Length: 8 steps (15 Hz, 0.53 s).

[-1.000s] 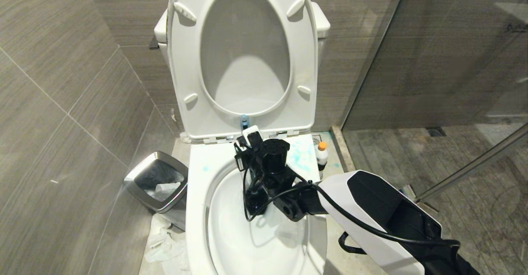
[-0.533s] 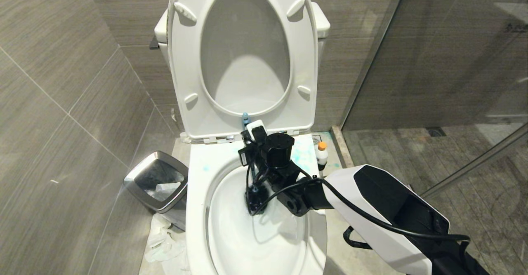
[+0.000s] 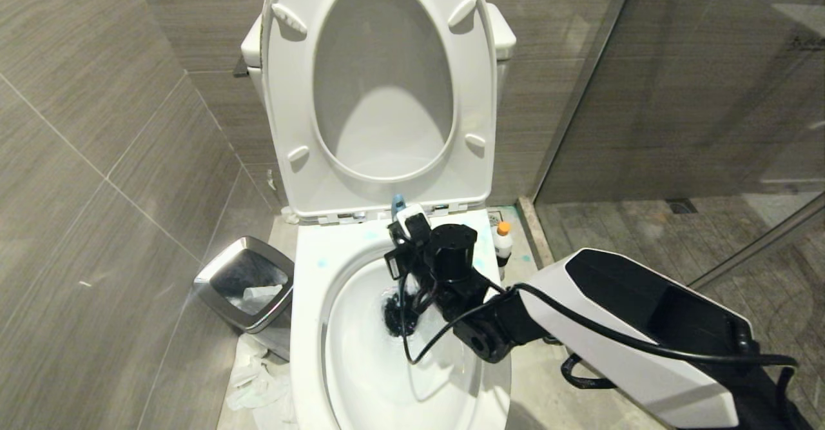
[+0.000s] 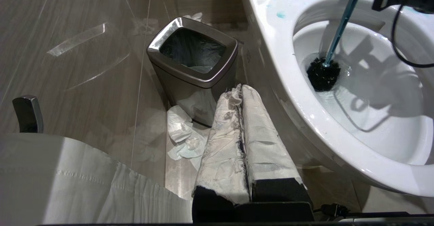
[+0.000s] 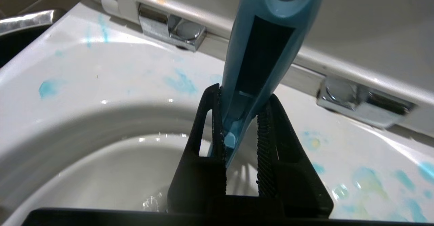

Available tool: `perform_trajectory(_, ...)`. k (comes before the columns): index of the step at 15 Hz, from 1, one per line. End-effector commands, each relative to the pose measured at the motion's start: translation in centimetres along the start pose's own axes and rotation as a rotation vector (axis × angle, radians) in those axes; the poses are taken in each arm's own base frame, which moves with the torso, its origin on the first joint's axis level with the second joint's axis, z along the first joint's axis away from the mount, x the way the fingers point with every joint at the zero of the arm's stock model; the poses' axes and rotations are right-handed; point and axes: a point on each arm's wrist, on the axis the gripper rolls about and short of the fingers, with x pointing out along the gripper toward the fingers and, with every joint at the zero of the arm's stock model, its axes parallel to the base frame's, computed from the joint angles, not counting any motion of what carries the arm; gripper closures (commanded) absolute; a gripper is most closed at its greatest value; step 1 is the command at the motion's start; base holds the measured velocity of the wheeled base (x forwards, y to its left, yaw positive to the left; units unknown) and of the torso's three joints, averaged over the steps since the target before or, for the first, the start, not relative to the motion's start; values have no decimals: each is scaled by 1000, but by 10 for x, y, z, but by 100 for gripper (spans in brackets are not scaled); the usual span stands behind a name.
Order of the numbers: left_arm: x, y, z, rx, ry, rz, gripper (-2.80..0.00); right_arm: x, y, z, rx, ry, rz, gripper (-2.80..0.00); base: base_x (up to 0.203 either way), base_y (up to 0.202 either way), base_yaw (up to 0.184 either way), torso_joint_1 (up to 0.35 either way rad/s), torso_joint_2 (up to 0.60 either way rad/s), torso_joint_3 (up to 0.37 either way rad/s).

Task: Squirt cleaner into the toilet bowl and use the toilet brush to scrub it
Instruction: Scrub the toilet bowl

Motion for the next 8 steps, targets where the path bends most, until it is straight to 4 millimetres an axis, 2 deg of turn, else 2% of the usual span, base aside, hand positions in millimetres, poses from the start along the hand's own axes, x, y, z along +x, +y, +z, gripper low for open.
perform_trajectory(1, 0, 0, 0, 0, 1, 0, 0, -34, -13, 42, -7, -45, -1, 0, 0, 0, 0, 0, 0, 0)
perform_trajectory(4, 0, 0, 0, 0, 1, 1, 0, -65, -28, 79, -26, -96, -10, 0, 0, 0, 0, 0, 0, 0)
perform_trajectory(8, 0, 0, 0, 0, 1, 0, 0, -82, -34, 116, -58, -202, -26, 0, 0, 0, 0, 0, 0, 0)
